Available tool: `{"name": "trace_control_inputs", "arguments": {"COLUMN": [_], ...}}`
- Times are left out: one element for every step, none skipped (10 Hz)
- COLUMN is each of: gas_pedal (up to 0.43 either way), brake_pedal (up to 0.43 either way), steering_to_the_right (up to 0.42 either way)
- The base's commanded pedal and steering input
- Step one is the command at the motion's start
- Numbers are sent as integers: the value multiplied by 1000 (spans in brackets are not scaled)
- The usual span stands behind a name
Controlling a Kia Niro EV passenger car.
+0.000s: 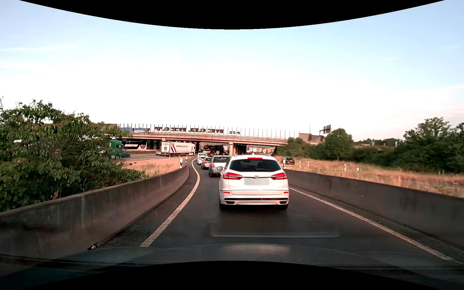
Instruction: Follow the waypoints while adhering to traffic rules and regulations
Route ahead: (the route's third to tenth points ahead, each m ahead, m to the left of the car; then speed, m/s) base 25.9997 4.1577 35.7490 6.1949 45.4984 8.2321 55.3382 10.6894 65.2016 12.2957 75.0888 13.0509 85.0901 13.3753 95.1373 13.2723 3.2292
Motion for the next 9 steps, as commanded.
{"name": "trace_control_inputs", "arguments": {"gas_pedal": [0,0,0,0,0,0,0,0,0], "brake_pedal": [6,6,18,30,37,37,43,43,49], "steering_to_the_right": [-75,-72,-70,-70,-68,-64,-60,-57,-55]}}
